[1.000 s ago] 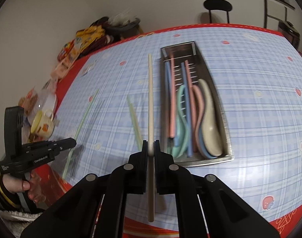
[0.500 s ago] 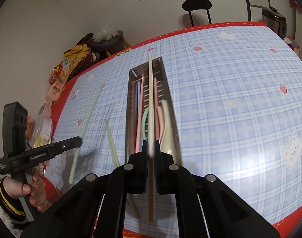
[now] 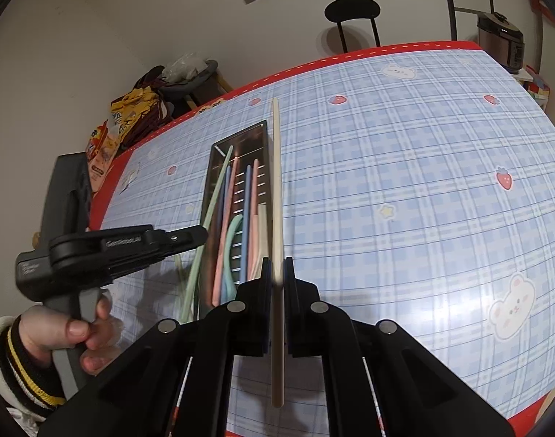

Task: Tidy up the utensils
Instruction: 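Lower the chopsticks into the basket and open both tools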

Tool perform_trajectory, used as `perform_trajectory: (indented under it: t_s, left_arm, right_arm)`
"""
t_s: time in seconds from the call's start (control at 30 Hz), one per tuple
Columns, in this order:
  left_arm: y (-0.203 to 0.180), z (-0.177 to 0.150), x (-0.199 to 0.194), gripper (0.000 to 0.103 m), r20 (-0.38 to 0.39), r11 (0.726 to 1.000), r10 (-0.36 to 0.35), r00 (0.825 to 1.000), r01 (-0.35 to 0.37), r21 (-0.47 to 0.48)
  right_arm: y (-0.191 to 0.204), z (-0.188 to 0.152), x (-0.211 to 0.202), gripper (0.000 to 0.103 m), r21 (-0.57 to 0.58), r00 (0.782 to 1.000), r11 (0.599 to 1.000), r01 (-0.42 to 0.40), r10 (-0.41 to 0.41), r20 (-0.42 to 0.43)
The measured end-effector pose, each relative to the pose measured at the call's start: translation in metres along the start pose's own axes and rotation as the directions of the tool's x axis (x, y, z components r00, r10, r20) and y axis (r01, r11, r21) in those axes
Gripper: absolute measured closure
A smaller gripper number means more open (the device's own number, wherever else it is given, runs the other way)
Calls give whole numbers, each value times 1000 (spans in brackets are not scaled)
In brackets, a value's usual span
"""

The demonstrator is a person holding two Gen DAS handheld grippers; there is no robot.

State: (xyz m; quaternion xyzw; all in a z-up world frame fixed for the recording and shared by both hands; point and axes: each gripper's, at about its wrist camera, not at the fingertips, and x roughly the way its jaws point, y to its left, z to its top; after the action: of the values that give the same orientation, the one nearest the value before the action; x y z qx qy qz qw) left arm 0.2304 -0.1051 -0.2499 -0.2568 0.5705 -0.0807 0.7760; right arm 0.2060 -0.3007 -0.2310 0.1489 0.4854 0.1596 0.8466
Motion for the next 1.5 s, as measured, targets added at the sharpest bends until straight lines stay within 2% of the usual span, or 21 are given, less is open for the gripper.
perform_trajectory:
  t_s: [0.5,0.57,0.7,0.73,0.93,1.0,1.07,1.27,1.5]
  left_arm:
    - [-10,-2,30,91,-40,1000,14,999,-15,-26]
    - [-9,-2,28,74,-38,1000,14,999,-15,-25]
    - [-8,0,7,68,9,1000,-1,1000,1,18]
    - [-8,1,1,63,22,1000,1,1000,-1,28]
    - [15,4,-41,45,127,996,52,991,-60,65]
    - [26,4,-52,37,148,994,81,986,-91,58]
    - [38,3,-60,23,166,992,111,980,-118,34]
    - [81,-4,-78,19,190,979,206,960,-204,-29]
    - [111,-12,-84,17,177,969,248,952,-240,-67]
  right_arm:
    - [-9,-5,-3,97,20,1000,1000,15,-15,-8]
    - [-6,-5,-2,97,17,1000,1000,14,-14,-12]
    - [1,-3,2,97,6,1000,1000,12,-12,-21]
    - [3,-2,4,97,4,1000,1000,11,-11,-24]
    - [20,6,25,97,-13,999,1000,-4,3,-54]
    - [27,9,35,97,-20,998,1000,-10,8,-69]
    - [34,12,45,97,-33,997,999,-8,5,-82]
    - [46,19,75,97,-43,993,999,10,-15,-121]
    - [57,25,100,96,-66,987,997,43,-52,-149]
